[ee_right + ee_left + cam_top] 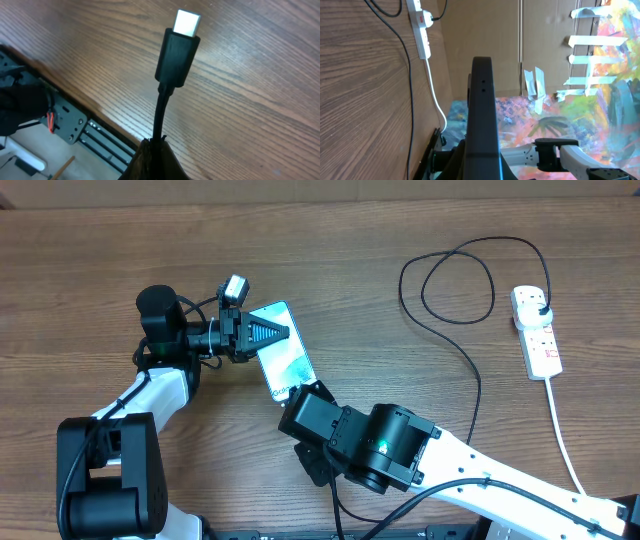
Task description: Plug charger to phone and switch on socket
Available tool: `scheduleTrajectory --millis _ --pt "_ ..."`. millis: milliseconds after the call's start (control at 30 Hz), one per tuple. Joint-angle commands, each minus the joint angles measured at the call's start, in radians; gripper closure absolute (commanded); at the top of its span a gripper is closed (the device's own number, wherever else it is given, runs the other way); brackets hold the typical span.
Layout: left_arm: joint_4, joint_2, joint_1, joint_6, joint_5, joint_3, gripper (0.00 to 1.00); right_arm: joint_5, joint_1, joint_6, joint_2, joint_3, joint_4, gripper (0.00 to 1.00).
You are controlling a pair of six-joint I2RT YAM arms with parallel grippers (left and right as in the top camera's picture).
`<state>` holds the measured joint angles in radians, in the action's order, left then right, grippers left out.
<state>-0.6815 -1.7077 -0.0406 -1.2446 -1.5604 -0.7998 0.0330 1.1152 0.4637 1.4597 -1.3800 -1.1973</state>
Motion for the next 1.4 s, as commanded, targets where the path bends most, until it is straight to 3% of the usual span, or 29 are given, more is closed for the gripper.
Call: scheduleTrajectory --millis 0,167,433,1367 --pt "-0.008 0.002 0.004 0.041 -0.023 -0.014 0.96 0.071 0.004 -0.001 -0.01 0.017 0.001 0.96" --pt "-0.008 0.002 0.017 0.045 -0.023 -0.014 0.96 0.14 0.004 -0.001 -0.01 0.039 0.017 0.96" --pt "-0.008 0.002 0.04 0.045 -0.022 -0.014 0.96 0.096 0.004 -0.025 -0.01 0.039 0.078 0.96" --pt "-0.008 0.002 0.041 0.079 -0.023 -0.014 0.96 0.043 0.004 -0.067 0.031 0.039 0.024 0.96"
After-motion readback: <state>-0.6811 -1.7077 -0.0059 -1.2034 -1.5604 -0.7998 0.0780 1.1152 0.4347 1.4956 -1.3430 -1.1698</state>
